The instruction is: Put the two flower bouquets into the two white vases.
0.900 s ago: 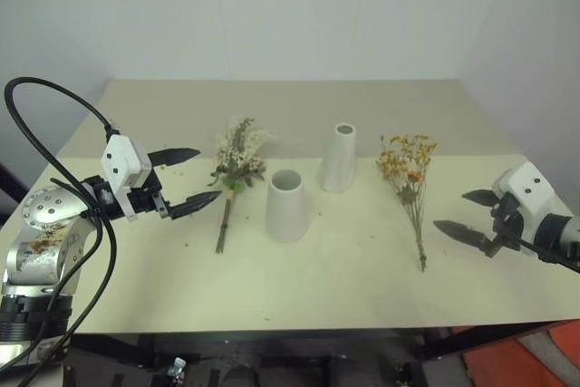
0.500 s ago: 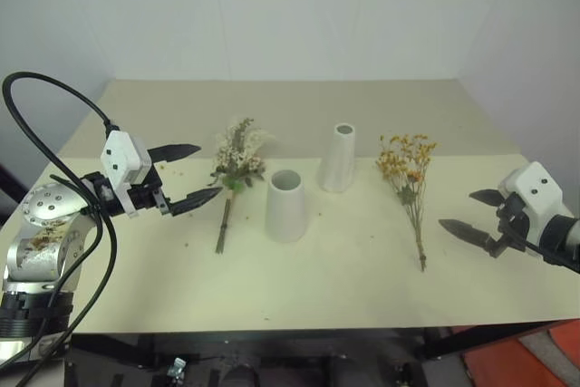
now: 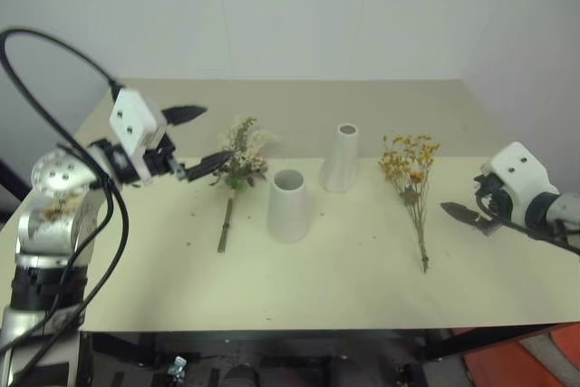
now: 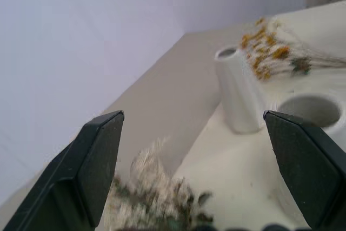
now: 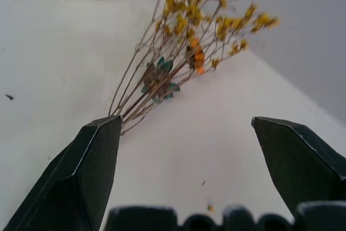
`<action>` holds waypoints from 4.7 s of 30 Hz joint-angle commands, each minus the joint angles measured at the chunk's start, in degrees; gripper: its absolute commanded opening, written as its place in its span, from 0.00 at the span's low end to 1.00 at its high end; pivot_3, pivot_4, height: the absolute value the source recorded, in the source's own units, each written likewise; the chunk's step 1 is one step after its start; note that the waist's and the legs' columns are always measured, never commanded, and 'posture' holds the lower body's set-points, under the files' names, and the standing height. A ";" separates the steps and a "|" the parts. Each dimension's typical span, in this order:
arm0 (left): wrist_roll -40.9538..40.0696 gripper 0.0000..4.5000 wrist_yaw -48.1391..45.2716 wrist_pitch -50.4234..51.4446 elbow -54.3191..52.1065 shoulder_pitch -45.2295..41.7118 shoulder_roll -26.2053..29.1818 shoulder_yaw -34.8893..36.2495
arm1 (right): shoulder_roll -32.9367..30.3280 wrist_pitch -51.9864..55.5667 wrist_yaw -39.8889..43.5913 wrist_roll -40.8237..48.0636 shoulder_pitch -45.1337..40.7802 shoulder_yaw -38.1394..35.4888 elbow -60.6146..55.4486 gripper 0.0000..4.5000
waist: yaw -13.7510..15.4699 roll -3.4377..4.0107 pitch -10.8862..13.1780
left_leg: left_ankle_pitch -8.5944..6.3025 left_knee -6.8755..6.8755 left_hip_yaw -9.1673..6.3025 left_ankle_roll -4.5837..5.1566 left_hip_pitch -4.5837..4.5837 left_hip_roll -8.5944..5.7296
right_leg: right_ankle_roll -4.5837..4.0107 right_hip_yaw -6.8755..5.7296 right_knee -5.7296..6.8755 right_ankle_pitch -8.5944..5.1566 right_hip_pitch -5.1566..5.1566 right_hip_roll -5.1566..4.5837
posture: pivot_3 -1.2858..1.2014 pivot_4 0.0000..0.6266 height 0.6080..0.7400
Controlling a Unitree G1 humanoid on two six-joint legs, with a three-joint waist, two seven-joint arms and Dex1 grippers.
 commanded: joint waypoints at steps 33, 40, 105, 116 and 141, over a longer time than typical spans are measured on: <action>11.64 1.00 -21.96 -12.63 29.80 -26.25 -14.93 -14.62 | 18.33 17.47 -6.20 -5.77 -35.33 18.67 41.74 1.00 | -0.48 0.12 0.07 | 0.00 -0.02 -0.09 0.02 -0.37 -0.04 | -0.42 -0.02 0.05 0.27 -0.37 0.00 | 0.52 0.24 1.00; 11.17 1.00 -21.33 -12.78 27.37 -23.59 -12.60 -12.84 | 19.38 15.56 -5.10 -7.59 -38.10 19.66 48.17 0.56 | -1.13 0.13 0.08 | 0.01 -0.03 -0.10 0.02 -0.38 -0.04 | -0.45 -0.03 0.08 0.29 -0.41 0.01 | 0.52 0.24 1.00; 7.58 1.00 -7.36 -2.76 11.92 -4.28 -1.64 -1.41 | 47.49 -40.94 -20.25 7.32 -35.75 -2.91 26.60 0.01 | -3.14 0.21 0.12 | 0.05 -0.05 -0.23 0.00 -0.65 -0.03 | -0.61 -0.06 0.90 0.42 -0.94 0.04 | 0.52 0.24 1.00; 6.55 1.00 -6.11 -1.19 9.11 -2.14 -1.23 -0.77 | 48.06 -43.41 -19.13 5.49 -34.79 -1.96 29.89 0.01 | -3.18 0.21 0.12 | 0.05 -0.06 -0.22 0.00 -0.65 -0.02 | -0.61 -0.05 0.90 0.42 -0.96 0.04 | 0.52 0.24 1.00; 5.74 1.00 -5.29 -2.96 9.39 -0.99 -0.54 -0.54 | 50.30 -49.42 -15.68 0.03 -32.12 2.39 37.64 0.01 | -3.19 0.16 0.05 | 0.06 -0.05 -0.21 -0.01 -0.31 -0.02 | -0.61 -0.03 0.86 0.41 -0.77 0.06 | 0.52 0.24 1.00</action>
